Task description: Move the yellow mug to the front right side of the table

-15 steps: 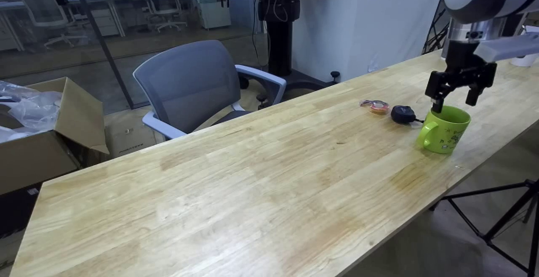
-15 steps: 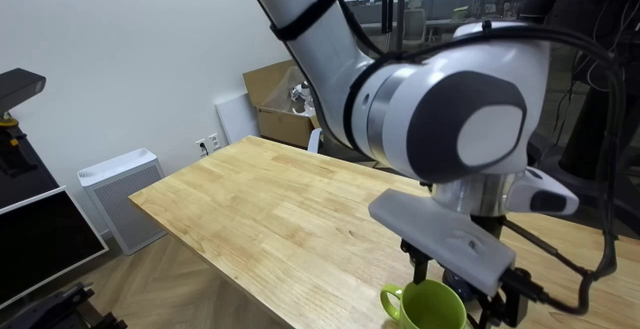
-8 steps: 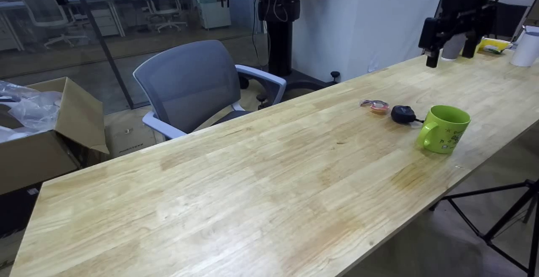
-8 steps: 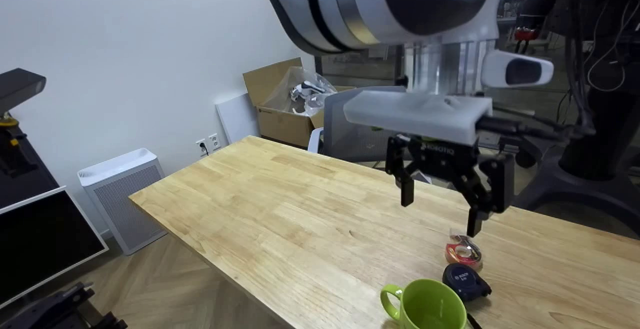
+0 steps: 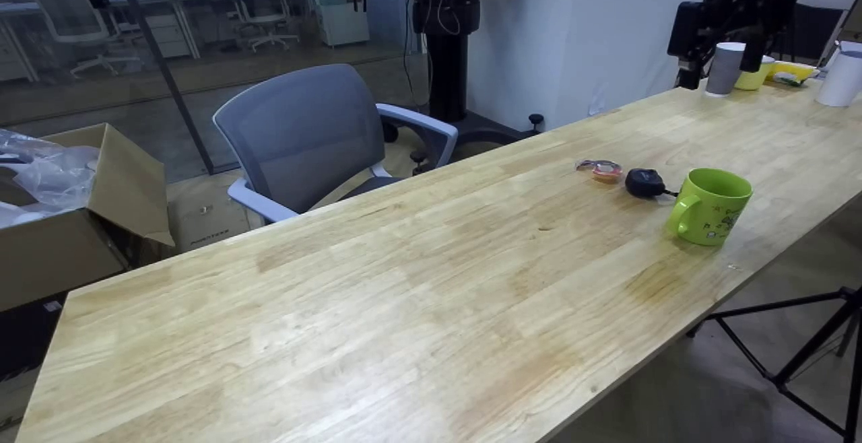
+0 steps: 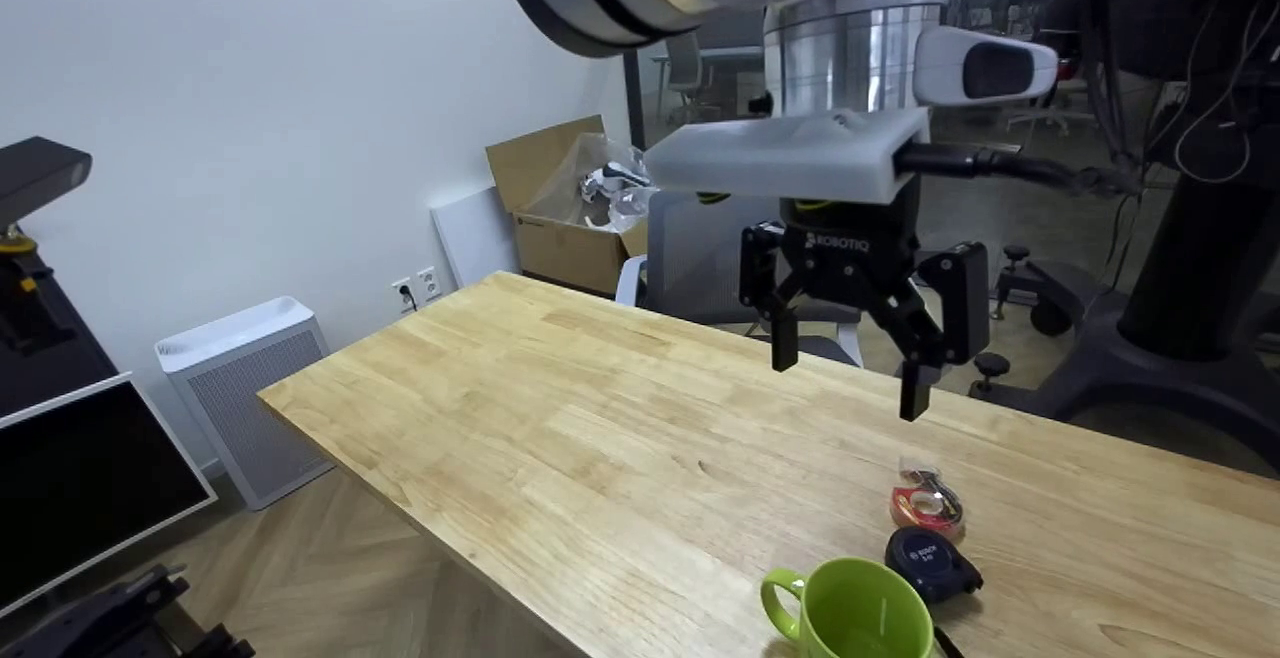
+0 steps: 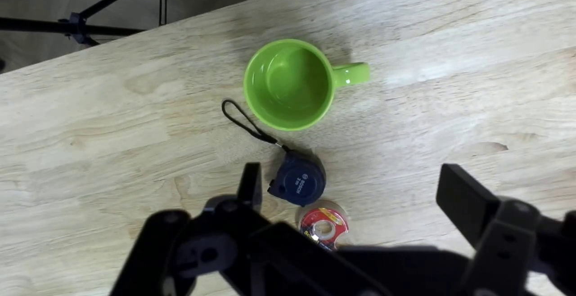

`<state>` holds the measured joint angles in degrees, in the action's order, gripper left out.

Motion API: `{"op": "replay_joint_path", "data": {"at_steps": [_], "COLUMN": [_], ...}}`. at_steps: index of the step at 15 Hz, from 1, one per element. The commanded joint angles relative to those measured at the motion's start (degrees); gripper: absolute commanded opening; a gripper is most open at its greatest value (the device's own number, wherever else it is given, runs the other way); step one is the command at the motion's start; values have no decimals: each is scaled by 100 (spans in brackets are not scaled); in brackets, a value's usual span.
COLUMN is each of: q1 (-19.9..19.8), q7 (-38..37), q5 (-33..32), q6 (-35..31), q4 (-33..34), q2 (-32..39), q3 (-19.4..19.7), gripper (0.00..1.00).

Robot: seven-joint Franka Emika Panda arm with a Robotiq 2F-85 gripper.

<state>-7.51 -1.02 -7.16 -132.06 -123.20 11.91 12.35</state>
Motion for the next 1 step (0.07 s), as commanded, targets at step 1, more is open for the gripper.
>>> {"op": "replay_joint_path", "data": {"at_steps": [1], "q1": [-76], "q7": [-13], "q5": [-23], "q6": [17], "q4": [9], "q2": [-3], "q3": [-75], "gripper": [100]}}
